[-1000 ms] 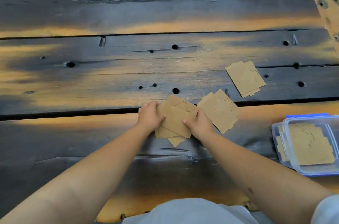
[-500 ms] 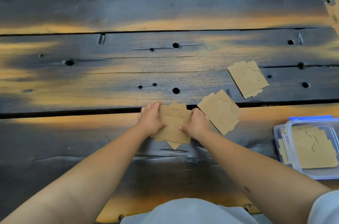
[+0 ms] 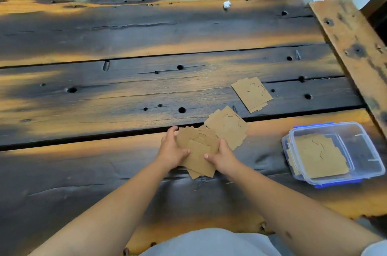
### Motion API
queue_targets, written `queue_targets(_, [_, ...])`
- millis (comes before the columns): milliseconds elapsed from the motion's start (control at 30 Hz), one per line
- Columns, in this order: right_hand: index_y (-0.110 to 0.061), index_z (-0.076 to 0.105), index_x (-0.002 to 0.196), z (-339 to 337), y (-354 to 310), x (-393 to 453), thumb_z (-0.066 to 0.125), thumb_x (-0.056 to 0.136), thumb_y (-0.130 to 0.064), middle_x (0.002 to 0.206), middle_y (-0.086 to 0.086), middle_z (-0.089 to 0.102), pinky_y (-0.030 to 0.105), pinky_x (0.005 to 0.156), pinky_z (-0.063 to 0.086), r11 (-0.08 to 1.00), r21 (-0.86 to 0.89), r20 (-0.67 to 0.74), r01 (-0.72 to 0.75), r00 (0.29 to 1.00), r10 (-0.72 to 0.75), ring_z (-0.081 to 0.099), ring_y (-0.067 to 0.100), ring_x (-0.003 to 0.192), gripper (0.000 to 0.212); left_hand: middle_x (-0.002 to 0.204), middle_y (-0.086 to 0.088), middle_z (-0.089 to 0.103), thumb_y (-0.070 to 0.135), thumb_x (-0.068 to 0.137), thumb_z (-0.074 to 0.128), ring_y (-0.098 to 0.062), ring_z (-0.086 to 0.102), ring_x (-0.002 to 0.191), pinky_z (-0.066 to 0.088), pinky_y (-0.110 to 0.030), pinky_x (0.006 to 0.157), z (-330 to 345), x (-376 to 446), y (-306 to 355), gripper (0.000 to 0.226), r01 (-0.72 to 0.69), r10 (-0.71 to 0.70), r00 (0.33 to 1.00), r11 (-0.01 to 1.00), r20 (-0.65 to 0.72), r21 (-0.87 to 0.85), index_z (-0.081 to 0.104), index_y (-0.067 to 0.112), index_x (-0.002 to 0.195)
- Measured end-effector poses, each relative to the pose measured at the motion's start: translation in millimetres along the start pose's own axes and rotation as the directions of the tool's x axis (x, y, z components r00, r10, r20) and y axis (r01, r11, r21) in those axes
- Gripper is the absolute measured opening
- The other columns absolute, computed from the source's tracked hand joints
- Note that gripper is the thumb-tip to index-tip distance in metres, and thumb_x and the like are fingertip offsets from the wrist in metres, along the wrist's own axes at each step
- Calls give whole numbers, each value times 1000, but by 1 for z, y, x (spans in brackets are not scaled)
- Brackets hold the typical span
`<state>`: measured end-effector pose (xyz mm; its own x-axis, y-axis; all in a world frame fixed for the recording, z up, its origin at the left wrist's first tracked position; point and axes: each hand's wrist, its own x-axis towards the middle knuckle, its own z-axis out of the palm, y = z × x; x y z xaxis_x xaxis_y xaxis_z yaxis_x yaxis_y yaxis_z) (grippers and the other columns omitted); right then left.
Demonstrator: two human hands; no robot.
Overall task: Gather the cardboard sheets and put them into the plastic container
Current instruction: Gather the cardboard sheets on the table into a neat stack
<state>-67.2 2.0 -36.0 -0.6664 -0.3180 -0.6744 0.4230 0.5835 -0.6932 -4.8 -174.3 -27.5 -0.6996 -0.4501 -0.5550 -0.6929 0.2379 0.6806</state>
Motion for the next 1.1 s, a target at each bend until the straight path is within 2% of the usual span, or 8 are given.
queue_targets(100, [-18, 42, 112, -18, 3, -5, 72, 85, -14, 124, 8, 57, 51, 96, 51, 998, 59, -52, -26, 998, 29, 56, 27, 114, 41, 123, -5, 55, 17, 74, 82, -21, 52, 101, 46, -32, 83, 18, -6, 8, 82, 103, -103, 995, 989, 5, -107, 30, 19, 137])
queue_targets(300, [-23, 46, 109, -62, 3, -5, 75, 80, -13, 123, 7, 61, 51, 97, 51, 997, 68, -157, -43, 986, 53, 58, 27, 112, 42, 127, -7, 59, 21, 75, 81, -26, 56, 115, 47, -39, 97, 53, -2, 38, 68, 84, -80, 996, 991, 40, -103, 43, 13, 131])
queue_targets(400, [-21, 47, 110, -80, -1, 4, 77, 78, -13, 122, 8, 61, 46, 97, 49, 998, -9, -249, -62, 967, 58, 57, 28, 112, 45, 122, -5, 60, 23, 74, 81, -26, 57, 111, 47, -35, 90, 70, 9, 54, 62, 93, -90, 995, 991, 31, -99, 45, 15, 124])
queue_targets(600, [-13, 50, 120, -109, -12, 34, 79, 77, -15, 129, 11, 48, 44, 99, 47, 985, -152, -275, -80, 961, 35, 55, 29, 113, 51, 120, -5, 64, 22, 73, 82, -23, 60, 105, 49, -35, 90, 97, 34, 73, 58, 176, -174, 984, 968, 27, -178, 51, 16, 121])
queue_targets(733, [-10, 49, 122, -120, -15, 59, 80, 76, -16, 131, 13, 48, 39, 97, 47, 970, -226, -248, -93, 968, 36, 55, 30, 115, 56, 127, -11, 54, 29, 71, 81, -27, 57, 108, 48, -39, 97, 106, 51, 81, 60, 238, -240, 971, 965, -4, -114, 54, 18, 124])
queue_targets(867, [-9, 50, 124, -121, -16, 82, 81, 77, -19, 135, 12, 45, 31, 89, 42, 945, -313, -218, -92, 976, 23, 55, 29, 113, 57, 127, -13, 40, 38, 71, 77, -33, 54, 108, 46, -41, 99, 109, 64, 87, 60, 349, -347, 937, 936, -48, 43, 52, 20, 123])
queue_targets(1000, [-11, 48, 126, -119, -16, 97, 79, 77, -24, 136, 11, 43, 36, 99, 42, 911, -403, -222, -91, 975, -1, 49, 32, 120, 59, 123, -9, 57, 30, 71, 76, -32, 57, 110, 47, -42, 98, 111, 72, 86, 54, 309, -308, 951, 948, -35, 69, 54, 20, 119])
queue_targets(1100, [-14, 47, 128, -119, -15, 104, 78, 78, -34, 135, 8, 41, 36, 98, 38, 858, -496, -246, -135, 969, 10, 40, 33, 123, 62, 110, -5, 64, 27, 72, 75, -31, 59, 104, 51, -42, 90, 111, 76, 84, 49, 306, -304, 952, 950, -41, 58, 48, 20, 112])
